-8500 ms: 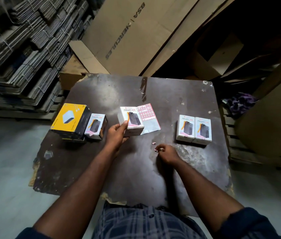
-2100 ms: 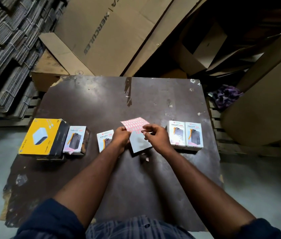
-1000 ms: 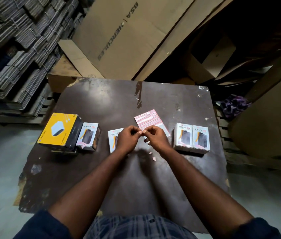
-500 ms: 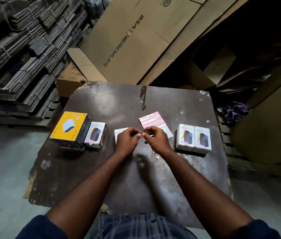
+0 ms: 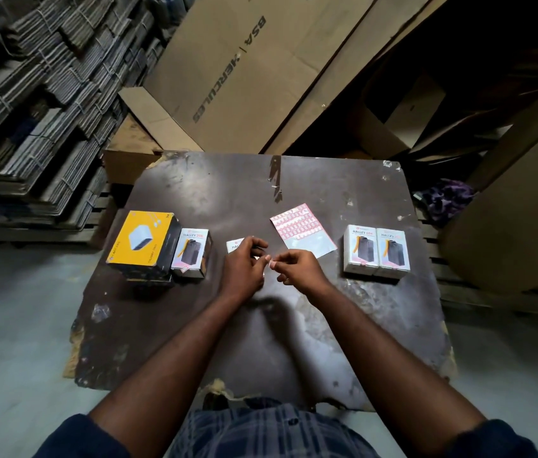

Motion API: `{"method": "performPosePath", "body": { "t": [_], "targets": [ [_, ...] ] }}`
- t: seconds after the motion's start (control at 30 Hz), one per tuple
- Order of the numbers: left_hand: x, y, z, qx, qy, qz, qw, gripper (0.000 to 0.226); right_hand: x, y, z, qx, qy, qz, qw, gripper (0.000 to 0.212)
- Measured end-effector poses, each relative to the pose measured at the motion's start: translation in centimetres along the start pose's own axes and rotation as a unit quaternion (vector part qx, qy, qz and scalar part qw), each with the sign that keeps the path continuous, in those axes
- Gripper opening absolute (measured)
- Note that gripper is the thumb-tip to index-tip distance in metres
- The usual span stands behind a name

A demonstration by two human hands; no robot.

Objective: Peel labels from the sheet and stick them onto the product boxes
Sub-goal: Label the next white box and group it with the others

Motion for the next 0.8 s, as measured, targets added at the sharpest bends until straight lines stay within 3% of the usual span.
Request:
{"method": "performPosePath", "body": {
  "t": [0.17, 0.37, 0.43, 0.5, 0.57, 0.8],
  "targets": [
    [-1.5, -2.7, -0.3, -0.035, 0.029, 0.004, 0.999, 0.015, 1.6, 0.4, 0.1, 0.040, 0.003, -0.031, 0.999, 0.017],
    [-2.0, -7.9, -0.2, -0.235, -0.020, 0.008, 0.972, 0.037, 3.2, 1.0, -0.4, 0.086, 0.001, -0.081, 0.993, 0.024],
    [-1.8, -9.2, -0.4, -0.290, -0.043, 0.020, 0.956, 0.036, 3.8, 1.4, -0.6, 0.100, -0.016, -0.088, 0.991, 0.025],
    [-1.3, -9.5, -0.4, -0.356, -0.056, 0.102, 0.927, 0.021, 4.2, 1.8, -0.8, 0.115, -0.032, -0.086, 0.989, 0.024],
    [-0.7, -9.2, -0.3, -0.405, -0.071, 0.195, 0.891, 0.023, 4.5, 2.2, -0.8, 0.125, -0.047, -0.098, 0.986, 0.022],
    [-1.5, -8.5, -0.3, -0.472, -0.116, 0.290, 0.824, 0.033, 4.5, 1.5, -1.0, 0.112, -0.060, -0.123, 0.984, 0.017]
  ]
}}
Point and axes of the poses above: each hand's wrist, its own z-axis away from the middle knuckle, its own x-axis out of the palm, y = z × x, the point moved 1 cm from there along -z, towards the middle knuckle, and after that the axes turned 5 degrees about x, right-handed, at the moved point
